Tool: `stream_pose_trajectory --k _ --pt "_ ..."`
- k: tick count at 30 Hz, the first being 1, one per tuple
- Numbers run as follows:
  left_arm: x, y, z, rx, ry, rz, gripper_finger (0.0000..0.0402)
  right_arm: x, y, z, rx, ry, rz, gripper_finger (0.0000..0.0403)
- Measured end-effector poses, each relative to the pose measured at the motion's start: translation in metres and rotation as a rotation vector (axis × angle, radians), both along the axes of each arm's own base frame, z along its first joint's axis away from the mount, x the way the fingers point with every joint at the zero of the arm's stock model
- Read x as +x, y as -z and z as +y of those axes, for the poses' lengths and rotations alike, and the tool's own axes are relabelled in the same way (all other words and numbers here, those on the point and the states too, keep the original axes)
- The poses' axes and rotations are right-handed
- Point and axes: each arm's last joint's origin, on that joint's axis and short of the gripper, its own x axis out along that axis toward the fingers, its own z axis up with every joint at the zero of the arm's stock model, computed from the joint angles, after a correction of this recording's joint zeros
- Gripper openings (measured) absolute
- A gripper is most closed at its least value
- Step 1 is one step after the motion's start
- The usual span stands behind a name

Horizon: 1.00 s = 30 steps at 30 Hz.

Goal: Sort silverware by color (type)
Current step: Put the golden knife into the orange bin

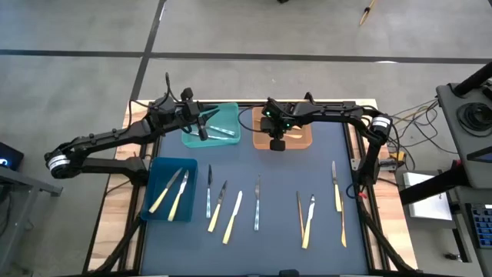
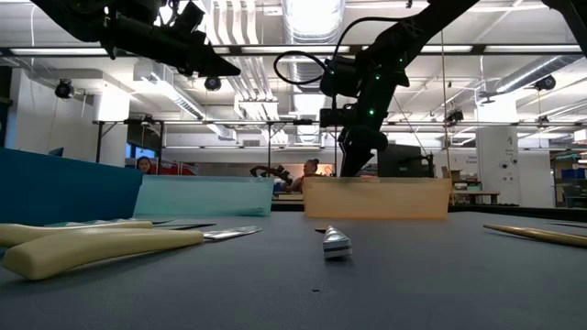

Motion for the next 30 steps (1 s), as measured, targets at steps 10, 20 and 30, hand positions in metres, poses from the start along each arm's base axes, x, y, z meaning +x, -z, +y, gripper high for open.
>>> stream_pose_trajectory --k 10,20,30 --pt "0.0 0.0 0.0 0.0 0.0 0.0 0.004 0.0 0.0 0.0 0.0 -0.001 0.0 0.0029" --pt "0.0 0.0 0.0 0.0 0.0 0.0 0.004 0.0 0.0 0.0 0.002 0.004 -0.001 0.0029" --pt "0.0 0.0 0.0 0.0 0.0 0.0 0.004 0.0 0.0 0.0 0.005 0.012 -0.002 0.0029"
